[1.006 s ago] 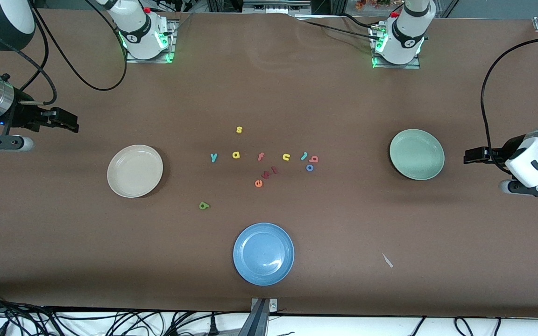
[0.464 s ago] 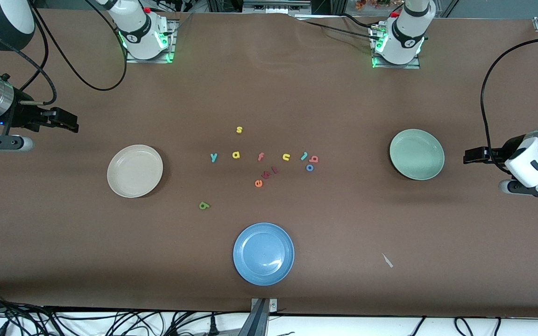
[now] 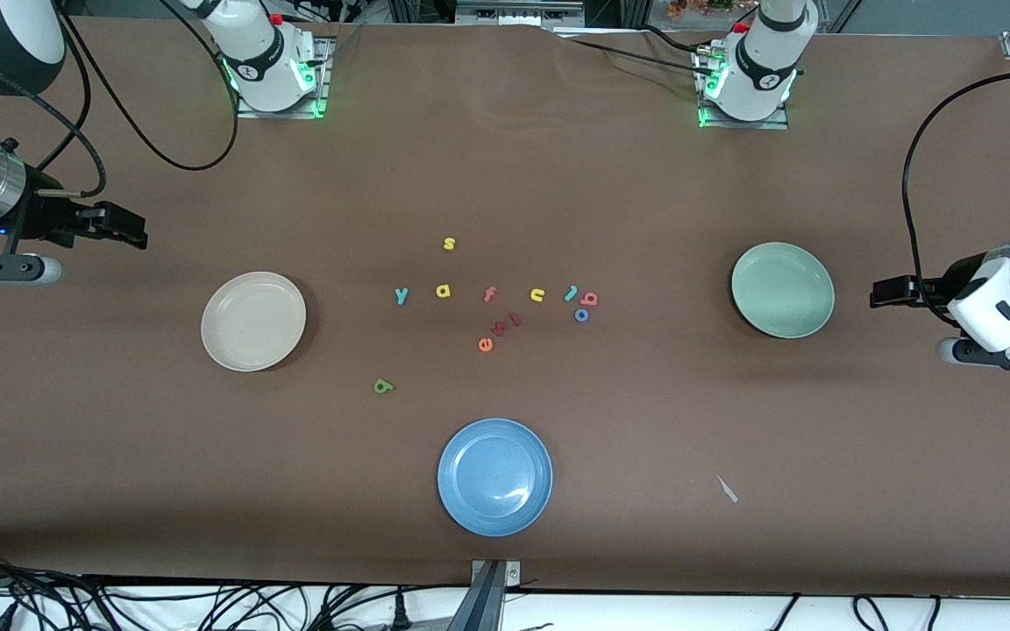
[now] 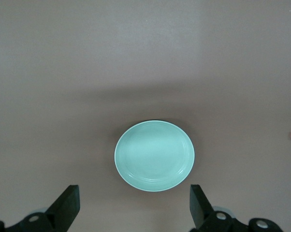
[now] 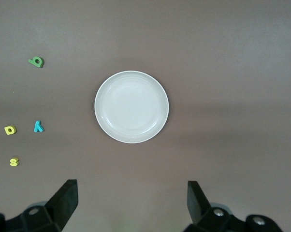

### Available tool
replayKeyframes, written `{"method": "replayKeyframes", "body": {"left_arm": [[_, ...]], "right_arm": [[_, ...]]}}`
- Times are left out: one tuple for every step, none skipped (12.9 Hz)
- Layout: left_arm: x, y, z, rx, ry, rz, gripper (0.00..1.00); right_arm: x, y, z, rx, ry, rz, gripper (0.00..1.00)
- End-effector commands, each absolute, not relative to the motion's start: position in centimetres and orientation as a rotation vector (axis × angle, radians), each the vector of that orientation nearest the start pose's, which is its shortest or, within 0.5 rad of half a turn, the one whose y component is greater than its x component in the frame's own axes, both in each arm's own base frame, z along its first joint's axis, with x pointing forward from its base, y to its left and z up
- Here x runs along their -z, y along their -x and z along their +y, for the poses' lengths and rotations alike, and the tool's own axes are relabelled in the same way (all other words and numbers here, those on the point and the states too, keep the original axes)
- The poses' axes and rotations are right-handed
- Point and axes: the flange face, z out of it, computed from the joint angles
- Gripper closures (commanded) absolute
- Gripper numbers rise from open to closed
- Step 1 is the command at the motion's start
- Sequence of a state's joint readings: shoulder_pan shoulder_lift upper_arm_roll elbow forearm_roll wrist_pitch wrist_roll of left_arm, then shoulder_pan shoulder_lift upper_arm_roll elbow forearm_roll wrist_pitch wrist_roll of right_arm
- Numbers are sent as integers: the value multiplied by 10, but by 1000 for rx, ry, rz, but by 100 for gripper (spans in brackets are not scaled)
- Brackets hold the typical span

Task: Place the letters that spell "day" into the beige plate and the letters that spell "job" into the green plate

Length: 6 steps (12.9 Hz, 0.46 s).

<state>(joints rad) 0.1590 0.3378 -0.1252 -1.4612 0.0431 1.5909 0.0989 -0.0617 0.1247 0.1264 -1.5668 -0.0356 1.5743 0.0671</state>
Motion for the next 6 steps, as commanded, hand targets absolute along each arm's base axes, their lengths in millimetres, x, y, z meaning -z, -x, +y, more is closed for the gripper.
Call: {"method": "replayKeyframes", "body": {"left_arm": [[-477,-637,38,-309,3127,119,0],[-477,-637,38,-309,3127,119,0],[-477,-637,38,-309,3127,119,0],[-478,-637,38,-307,3127,119,0],[-478,-637,37,-307,3127,122,0],[-478,-637,34,-309,3126,117,0]], "right_arm": [[-561,-589,29,-186,3141,14,0],[-561,-589,29,-186,3141,14,0],[-561,-589,30,-186,3141,14,0],[-561,-589,29,-186,3141,14,0],[-561,-589,29,-186,3141,14,0],[-561,-589,29,-186,3141,14,0]]}}
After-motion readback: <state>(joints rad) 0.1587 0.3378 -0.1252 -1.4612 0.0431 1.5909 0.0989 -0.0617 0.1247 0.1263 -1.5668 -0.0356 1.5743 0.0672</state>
